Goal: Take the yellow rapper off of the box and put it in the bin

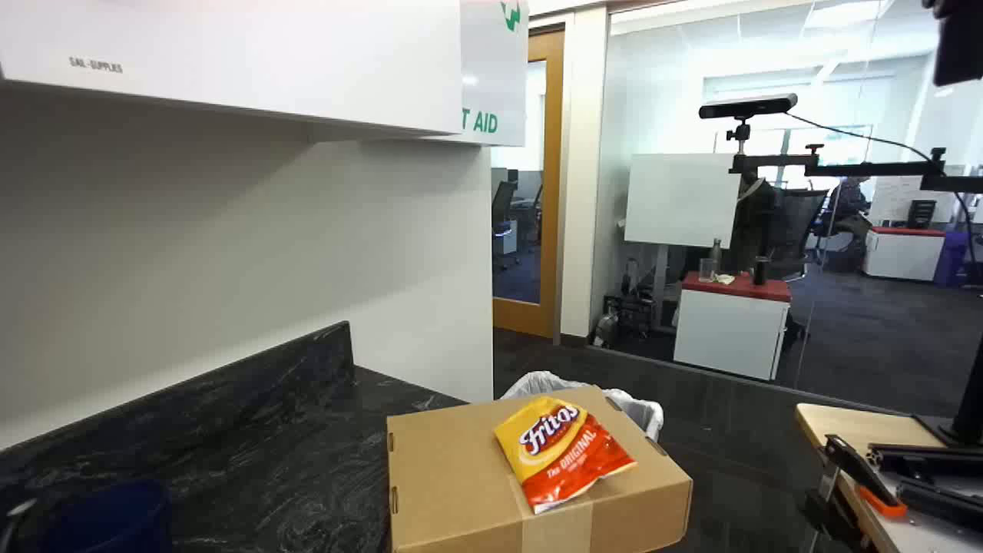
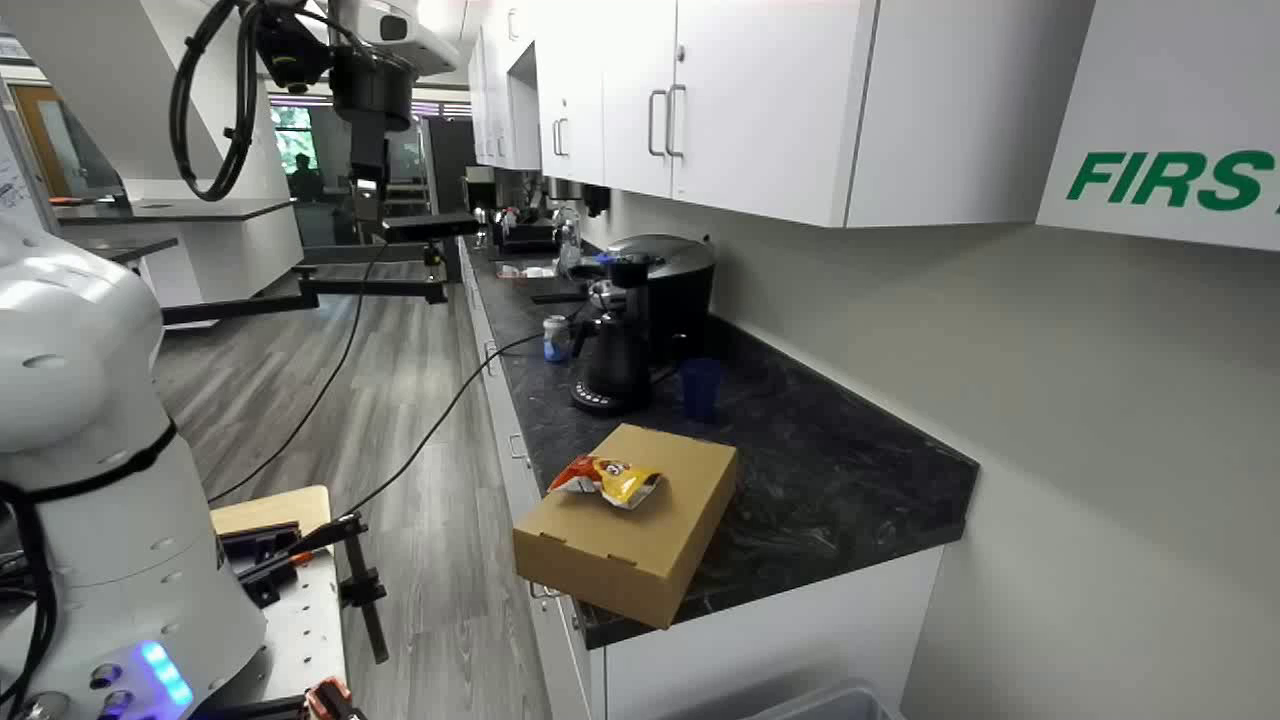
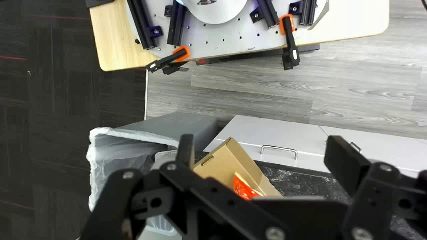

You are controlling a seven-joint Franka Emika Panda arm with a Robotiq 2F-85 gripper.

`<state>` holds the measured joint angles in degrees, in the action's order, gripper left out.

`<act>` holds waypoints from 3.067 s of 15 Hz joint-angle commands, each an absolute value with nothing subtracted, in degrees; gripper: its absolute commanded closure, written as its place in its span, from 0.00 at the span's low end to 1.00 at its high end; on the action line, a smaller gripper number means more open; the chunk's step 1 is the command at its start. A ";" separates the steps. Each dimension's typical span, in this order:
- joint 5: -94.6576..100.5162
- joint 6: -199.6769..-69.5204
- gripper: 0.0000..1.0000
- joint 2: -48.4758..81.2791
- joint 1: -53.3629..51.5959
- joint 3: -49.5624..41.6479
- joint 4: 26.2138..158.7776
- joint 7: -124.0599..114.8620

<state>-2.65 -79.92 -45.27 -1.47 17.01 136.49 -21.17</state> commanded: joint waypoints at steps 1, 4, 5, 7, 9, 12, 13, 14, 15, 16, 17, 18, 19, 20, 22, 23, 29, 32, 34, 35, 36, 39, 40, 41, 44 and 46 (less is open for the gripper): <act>-2.34 -79.86 0.00 -45.05 -2.20 16.51 136.39 -21.58; -2.34 -79.87 0.00 -45.05 -2.20 16.51 136.39 -21.58; -2.34 -79.87 0.00 -45.06 -2.20 16.51 136.39 -21.58; -2.34 -79.87 0.00 -45.06 -2.20 16.51 136.39 -21.58; -2.34 -79.87 0.00 -45.06 -2.20 16.51 136.39 -21.58; -2.34 -79.87 0.00 -45.06 -2.20 16.51 136.39 -21.58; -2.34 -79.87 0.00 -45.06 -2.20 16.51 136.39 -21.58; -2.34 -79.87 0.00 -45.06 -2.20 16.51 136.39 -21.58; -2.34 -79.87 0.00 -45.06 -2.20 16.51 136.39 -21.58; -2.34 -79.87 0.00 -45.06 -2.20 16.51 136.39 -21.58; -2.34 -79.87 0.00 -45.06 -2.20 16.51 136.39 -21.58; -2.34 -79.87 0.00 -45.06 -2.20 16.51 136.39 -21.58; -2.34 -79.87 0.00 -45.06 -2.20 16.51 136.39 -21.58; -2.34 -79.87 0.00 -45.06 -2.20 16.51 136.39 -21.58; -2.34 -79.87 0.00 -45.06 -2.20 16.51 136.39 -21.58; -1.65 -80.64 0.00 -45.55 -2.01 16.67 137.16 -21.79; -1.30 -83.00 0.00 -45.83 -1.36 17.56 142.30 -24.95; -3.56 -85.57 0.00 -45.74 -2.03 17.91 147.64 -26.96; -4.84 -88.11 0.00 -45.19 -2.45 18.79 151.87 -28.30; -5.09 -90.86 0.00 -45.12 -2.64 19.01 153.99 -28.50; -4.97 -94.15 0.00 -44.87 -2.72 19.34 155.72 -28.61; -1.32 -107.29 0.00 -43.50 -2.55 21.36 158.46 -28.50; 0.13 -111.33 0.00 -42.91 -2.14 21.83 158.59 -28.64; 1.65 -115.03 0.00 -42.29 -1.66 22.17 158.48 -28.88; 7.57 -123.66 0.00 -40.23 0.42 23.25 158.69 -31.32; 11.31 -126.90 0.00 -38.76 2.18 23.29 159.13 -33.61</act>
<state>6.71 -121.82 -40.46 -0.46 22.30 158.21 -29.95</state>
